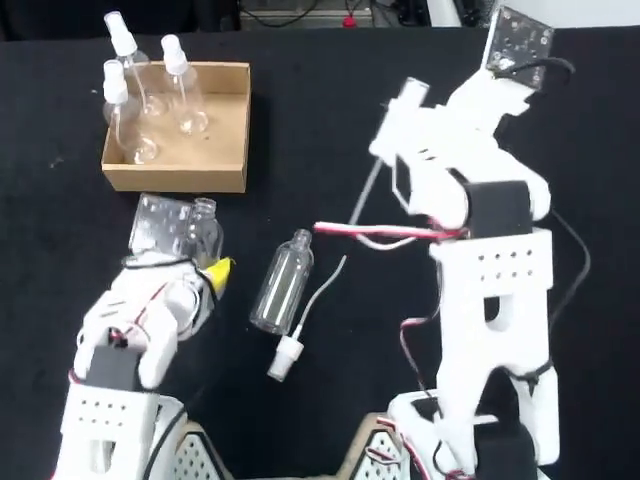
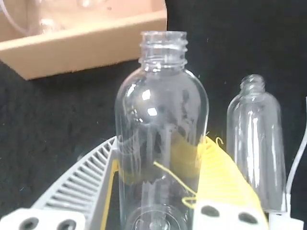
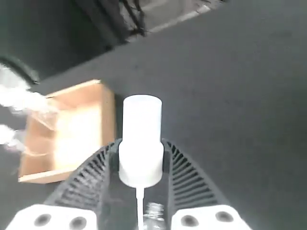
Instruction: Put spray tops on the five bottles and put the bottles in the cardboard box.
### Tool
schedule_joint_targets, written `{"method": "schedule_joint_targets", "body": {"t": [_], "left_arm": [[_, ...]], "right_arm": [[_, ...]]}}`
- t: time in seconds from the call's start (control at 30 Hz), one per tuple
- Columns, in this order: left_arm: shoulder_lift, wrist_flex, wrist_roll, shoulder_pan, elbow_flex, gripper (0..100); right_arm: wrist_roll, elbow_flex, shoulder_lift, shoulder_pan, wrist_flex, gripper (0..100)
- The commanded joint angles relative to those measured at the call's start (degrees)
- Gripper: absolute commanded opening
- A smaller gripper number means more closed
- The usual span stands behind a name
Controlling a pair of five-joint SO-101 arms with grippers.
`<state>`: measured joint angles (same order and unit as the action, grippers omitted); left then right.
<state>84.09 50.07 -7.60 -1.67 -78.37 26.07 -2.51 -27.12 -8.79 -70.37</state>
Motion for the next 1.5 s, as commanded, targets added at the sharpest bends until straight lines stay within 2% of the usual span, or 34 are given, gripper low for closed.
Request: {"method": "schedule_joint_targets", "body": {"t": [0.0,0.2,0.43,0.6,0.77,0.9,1.07,1.27,1.47], "left_arm": [[9.6,-0.8,0.8,-1.6,-2.8,19],[20.6,3.3,0.8,-1.8,-6.0,19],[20.4,4.4,0.9,-1.8,-5.2,19],[20.0,5.0,0.8,-1.7,-5.2,19],[17.8,13.0,-3.3,-1.2,-3.8,19],[6.9,14.0,-5.1,2.0,0.0,19],[-17.1,14.4,-7.6,3.7,9.3,19],[-42.8,14.0,-7.3,3.3,19.5,19],[-52.7,12.8,-7.3,3.6,24.5,19]], "right_arm": [[0.8,3.1,-4.7,-4.6,2.2,2.0],[0.8,1.8,-5.6,-10.3,4.9,2.1],[0.8,-4.7,-5.8,-13.7,16.7,1.8],[0.6,-8.8,-5.9,-12.0,16.4,1.8],[-4.5,-9.4,-5.9,-4.7,9.2,1.8],[-6.8,-13.9,-5.6,-3.3,6.5,1.9],[-10.3,-23.1,-5.8,-3.3,8.1,1.9],[-10.9,-36.5,-5.8,-1.6,20.8,1.8],[-10.9,-43.2,-5.8,3.0,29.0,1.8]]}}
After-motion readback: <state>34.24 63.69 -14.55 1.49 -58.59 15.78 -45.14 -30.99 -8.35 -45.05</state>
